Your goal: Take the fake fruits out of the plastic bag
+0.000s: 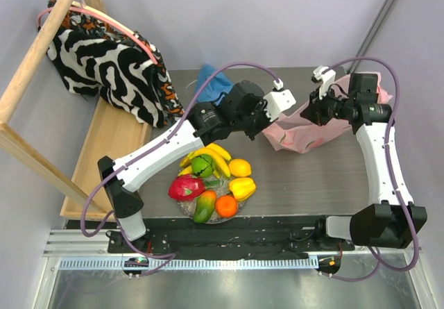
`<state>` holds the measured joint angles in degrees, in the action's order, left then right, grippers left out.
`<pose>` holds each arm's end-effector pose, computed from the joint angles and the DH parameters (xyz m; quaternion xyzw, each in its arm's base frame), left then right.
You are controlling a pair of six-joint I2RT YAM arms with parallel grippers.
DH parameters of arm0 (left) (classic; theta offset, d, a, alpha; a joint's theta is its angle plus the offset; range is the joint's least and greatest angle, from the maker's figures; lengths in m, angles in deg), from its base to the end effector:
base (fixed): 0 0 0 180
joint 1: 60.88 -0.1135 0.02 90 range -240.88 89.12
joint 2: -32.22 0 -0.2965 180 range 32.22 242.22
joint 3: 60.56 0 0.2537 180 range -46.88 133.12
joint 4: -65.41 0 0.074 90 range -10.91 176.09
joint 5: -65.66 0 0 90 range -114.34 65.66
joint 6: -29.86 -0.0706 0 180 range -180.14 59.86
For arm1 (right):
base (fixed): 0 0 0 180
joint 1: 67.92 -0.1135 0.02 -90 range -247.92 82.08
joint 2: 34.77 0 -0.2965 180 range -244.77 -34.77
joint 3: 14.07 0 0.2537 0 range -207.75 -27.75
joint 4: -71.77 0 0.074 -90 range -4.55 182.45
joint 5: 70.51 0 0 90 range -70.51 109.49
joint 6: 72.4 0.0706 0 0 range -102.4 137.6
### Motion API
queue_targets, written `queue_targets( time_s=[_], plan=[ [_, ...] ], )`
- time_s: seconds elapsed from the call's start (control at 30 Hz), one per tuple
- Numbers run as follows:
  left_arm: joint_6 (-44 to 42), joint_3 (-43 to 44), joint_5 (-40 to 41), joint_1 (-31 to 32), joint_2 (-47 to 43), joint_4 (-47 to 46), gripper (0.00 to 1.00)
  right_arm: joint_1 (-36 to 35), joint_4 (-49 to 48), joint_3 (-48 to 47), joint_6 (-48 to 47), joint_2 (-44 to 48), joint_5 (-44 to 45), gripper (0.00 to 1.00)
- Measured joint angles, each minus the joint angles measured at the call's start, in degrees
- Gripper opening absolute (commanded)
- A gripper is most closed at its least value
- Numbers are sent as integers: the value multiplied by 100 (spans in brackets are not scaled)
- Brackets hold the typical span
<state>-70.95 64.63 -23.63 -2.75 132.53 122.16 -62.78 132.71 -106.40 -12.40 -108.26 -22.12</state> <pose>0.2257 -0.3613 0.4356 0.4922 0.7223 -0.1900 0.4471 0.2730 0.0225 0.3947 -0.3247 0.8032 0.1949 0.4598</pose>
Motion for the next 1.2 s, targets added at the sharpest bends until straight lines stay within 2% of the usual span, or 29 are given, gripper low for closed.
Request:
queue_targets(
  time_s=[0.23,0.4,0.47,0.6,0.63,0.67,0.7,0.73,0.77,0.87,1.0,1.1,1.2],
  plan=[
    [-13,79,170,-2,264,4,0,-125,-448,955,-446,-101,675,10],
    [-15,76,177,-2,273,-2,0,-229,382,1799,-1217,0,1108,10],
    [-31,74,177,-2,273,0,0,-249,844,2033,-1532,240,1154,1],
    [-15,9,175,-2,273,-31,0,-280,940,2452,-1373,951,1364,2],
    [-7,-20,170,-2,273,-35,0,-282,769,2568,-1163,1062,1464,14],
    [9,-48,168,-2,275,-35,0,-280,616,2645,-981,1106,1547,31],
    [26,-85,168,-2,275,-48,0,-278,402,2723,-704,1088,1639,56],
    [42,-120,168,-2,275,-59,0,-278,168,2765,-459,1008,1692,64],
    [87,-181,168,-2,275,-83,0,-267,-107,2782,-234,844,1700,66],
    [184,-444,186,-2,258,-160,0,-221,-822,2791,435,437,1786,65],
    [321,-1156,330,-26,157,-264,0,-149,-1504,2813,1338,221,2538,64],
    [457,-1611,389,-57,131,-251,0,-72,-1690,2931,1753,267,2953,65],
    [503,-1711,400,-90,131,-229,0,-42,-1777,3069,1996,299,3250,64]
  ],
)
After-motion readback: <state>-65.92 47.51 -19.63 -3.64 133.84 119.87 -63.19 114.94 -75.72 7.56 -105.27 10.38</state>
